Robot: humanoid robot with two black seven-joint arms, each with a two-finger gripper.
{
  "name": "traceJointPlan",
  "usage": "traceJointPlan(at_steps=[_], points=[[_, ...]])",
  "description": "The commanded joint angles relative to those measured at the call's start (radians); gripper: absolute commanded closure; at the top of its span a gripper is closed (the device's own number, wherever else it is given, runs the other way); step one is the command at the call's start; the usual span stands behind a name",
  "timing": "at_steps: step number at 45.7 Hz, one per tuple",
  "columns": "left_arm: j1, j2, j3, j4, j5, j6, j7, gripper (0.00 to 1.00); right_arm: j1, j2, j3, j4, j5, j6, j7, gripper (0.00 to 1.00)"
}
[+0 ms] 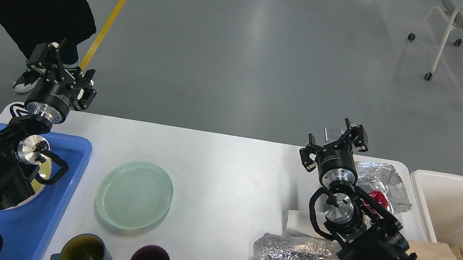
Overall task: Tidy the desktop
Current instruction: 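Release the yellow plate onto the blue tray and lift the left gripper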
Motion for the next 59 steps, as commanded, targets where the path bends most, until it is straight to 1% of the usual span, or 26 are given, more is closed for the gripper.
traceJointPlan(at_steps=[1, 19, 22, 23, 28, 31, 35, 39, 40, 42, 47, 51, 54, 59], points=[[0.002, 0.002, 0.001, 0.000, 0.000, -0.002, 0.001, 0.02, 0.000, 0.000, 0.000, 0.000, 0.000, 0.000, 0.000, 0.00], [-0.006, -0.006, 0.031, 0.000, 0.002, -0.009, 0.005, 0.02, 0.000, 0.000, 0.000, 0.000, 0.000, 0.000, 0.000, 0.00], [-0.012, -0.009, 0.041, 0.000, 0.002, -0.009, 0.031, 0.02, 0.000, 0.000, 0.000, 0.000, 0.000, 0.000, 0.000, 0.00], [-0.016, -0.007, 0.047, 0.000, 0.002, -0.011, 0.057, 0.02, 0.000, 0.000, 0.000, 0.000, 0.000, 0.000, 0.000, 0.00], [-0.029, 0.006, 0.055, -0.003, 0.017, -0.011, 0.123, 0.02, 0.000, 0.000, 0.000, -0.001, 0.000, 0.000, 0.000, 0.00], [-0.039, 0.014, 0.077, -0.005, 0.040, -0.012, 0.145, 0.02, 0.000, 0.000, 0.000, -0.001, 0.000, 0.000, 0.000, 0.00], [-0.062, 0.043, 0.116, -0.009, 0.046, -0.025, 0.149, 0.02, 0.000, 0.000, 0.000, -0.001, 0.000, 0.000, 0.000, 0.00], [-0.081, 0.094, 0.219, -0.046, 0.046, -0.043, 0.146, 0.02, 0.000, 0.000, 0.000, 0.000, 0.000, 0.000, 0.000, 0.00], [-0.108, 0.127, 0.295, -0.082, 0.046, -0.055, 0.148, 0.02, 0.000, 0.000, 0.000, 0.000, 0.000, 0.000, 0.002, 0.00], [-0.134, 0.157, 0.359, -0.109, 0.048, -0.069, 0.153, 0.02, -0.002, 0.000, 0.000, 0.000, 0.000, 0.000, 0.000, 0.00], [-0.190, 0.203, 0.526, -0.121, 0.048, -0.124, 0.153, 0.02, 0.000, 0.000, 0.000, -0.002, 0.000, 0.000, 0.000, 0.00], [-0.248, 0.229, 0.671, -0.121, 0.048, -0.182, 0.154, 0.02, 0.000, 0.000, 0.000, -0.002, 0.000, 0.000, 0.000, 0.00], [-0.277, 0.262, 0.797, -0.130, 0.049, -0.245, 0.154, 0.02, 0.000, 0.000, 0.000, 0.000, 0.000, 0.000, 0.000, 0.00], [-0.351, 0.315, 1.026, -0.184, 0.049, -0.337, 0.154, 0.02, 0.000, 0.000, 0.000, -0.002, 0.000, 0.000, 0.000, 0.00]])
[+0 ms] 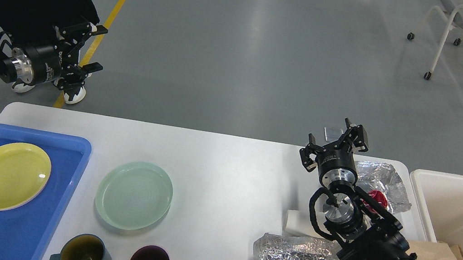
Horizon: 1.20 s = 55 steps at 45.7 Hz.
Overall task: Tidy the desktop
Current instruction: 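Release the yellow plate onto the blue tray and lift the left gripper, then move the left gripper down toward the olive-green cup nearest the robot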
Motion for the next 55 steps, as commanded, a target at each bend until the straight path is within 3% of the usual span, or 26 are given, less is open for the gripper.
traceJointPlan(at_steps=[1, 9, 16, 26, 29, 35, 45, 50, 55], points=[[-0.092, 0.055, 0.268, -0.060, 0.000, -0.101, 0.000, 0.02, 0.000, 0.000, 0.000, 0.001, 0.000, 0.000, 0.000, 0.00], [-0.247, 0.050, 0.510, -0.080, 0.000, -0.107, -0.001, 0.02, 0.000, 0.000, 0.000, 0.001, 0.000, 0.000, 0.000, 0.00], [-0.299, -0.005, 0.723, -0.103, 0.003, -0.119, -0.001, 0.02, 0.000, 0.000, 0.000, 0.001, 0.000, 0.000, 0.000, 0.00], [-0.428, -0.111, 1.096, -0.285, 0.006, -0.168, -0.001, 0.02, 0.000, 0.000, 0.000, 0.001, 0.000, 0.000, 0.000, 0.00], [-0.459, -0.118, 1.136, -0.325, 0.013, -0.229, -0.001, 0.02, 0.000, 0.000, 0.000, -0.001, 0.000, 0.000, 0.000, 0.00], [-0.503, -0.170, 1.153, -0.341, 0.063, -0.229, 0.008, 0.02, 0.000, 0.000, 0.000, 0.001, 0.000, 0.000, 0.000, 0.00], [-0.546, -0.311, 1.147, -0.365, 0.164, -0.229, 0.157, 0.02, 0.000, 0.000, 0.000, 0.001, 0.000, 0.000, 0.000, 0.00], [-0.549, -0.376, 1.146, -0.429, 0.164, -0.229, 0.192, 0.02, 0.000, 0.000, 0.000, 0.001, 0.000, 0.000, 0.000, 0.00], [-0.551, -0.408, 1.150, -0.508, 0.178, -0.229, 0.197, 0.02, 0.000, 0.000, 0.000, -0.001, 0.000, 0.000, 0.000, 0.00]])
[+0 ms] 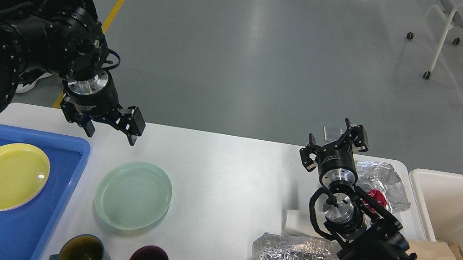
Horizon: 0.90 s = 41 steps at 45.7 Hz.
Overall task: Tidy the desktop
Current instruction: 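Move the left gripper down toward the olive-green cup nearest the robot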
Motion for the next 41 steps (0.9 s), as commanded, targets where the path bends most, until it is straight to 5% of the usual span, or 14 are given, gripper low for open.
traceJointPlan(at_steps=[1, 19, 41], points=[[-0.006, -0.041, 0.006, -0.094, 0.015, 0.000, 0.010, 0.02, 0.000, 0.000, 0.000, 0.000, 0.000, 0.000, 0.000, 0.00], [-0.056, 0.018, 0.024, -0.370, 0.053, 0.000, 0.024, 0.02, 0.000, 0.000, 0.000, 0.000, 0.000, 0.000, 0.000, 0.00], [0.062, 0.044, 0.009, -0.381, 0.061, 0.000, 0.061, 0.03, 0.000, 0.000, 0.000, 0.000, 0.000, 0.000, 0.000, 0.00]])
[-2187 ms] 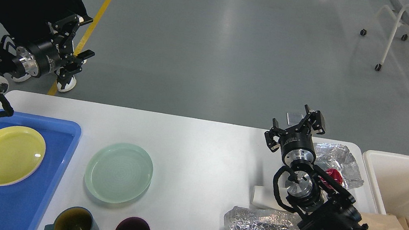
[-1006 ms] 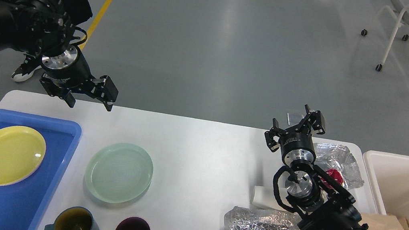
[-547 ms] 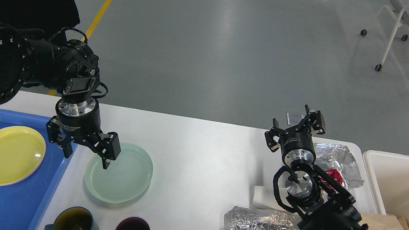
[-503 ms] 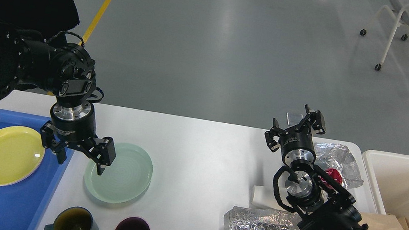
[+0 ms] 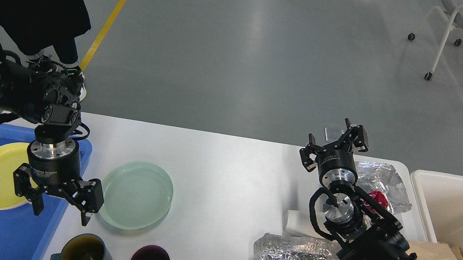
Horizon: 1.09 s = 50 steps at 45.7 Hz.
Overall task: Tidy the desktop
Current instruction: 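Move the left gripper down toward the olive-green cup nearest the robot, then close the left gripper around the olive-green cup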
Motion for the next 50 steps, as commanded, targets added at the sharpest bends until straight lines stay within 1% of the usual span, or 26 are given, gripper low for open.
traceJointPlan(at_steps=[1, 13, 33, 37, 41, 46, 48, 50], points=[[0.045, -0.008, -0.015, 0.006, -0.002, 0.000, 0.009, 0.03, 0.000, 0.000, 0.000, 0.001, 0.000, 0.000, 0.000, 0.00], [0.071, -0.010, -0.038, 0.007, -0.002, 0.000, 0.033, 0.03, 0.000, 0.000, 0.000, 0.001, 0.000, 0.000, 0.000, 0.00], [0.151, -0.034, -0.046, 0.053, -0.003, 0.000, 0.035, 0.04, 0.000, 0.000, 0.000, 0.001, 0.000, 0.000, 0.000, 0.00], [0.160, -0.034, -0.078, 0.053, -0.003, 0.000, 0.035, 0.05, 0.000, 0.000, 0.000, 0.001, 0.000, 0.000, 0.000, 0.00], [0.162, -0.034, -0.093, 0.058, -0.003, 0.000, 0.035, 0.10, 0.000, 0.000, 0.000, 0.001, 0.000, 0.000, 0.000, 0.00], [0.163, -0.034, -0.093, 0.067, -0.003, 0.000, 0.035, 0.27, 0.000, 0.000, 0.000, 0.001, 0.000, 0.000, 0.000, 0.00], [0.166, -0.034, -0.092, 0.070, -0.003, 0.000, 0.035, 0.31, 0.000, 0.000, 0.000, 0.001, 0.000, 0.000, 0.000, 0.00], [0.168, -0.034, -0.093, 0.070, -0.002, 0.000, 0.036, 0.32, 0.000, 0.000, 0.000, 0.001, 0.000, 0.000, 0.000, 0.00]])
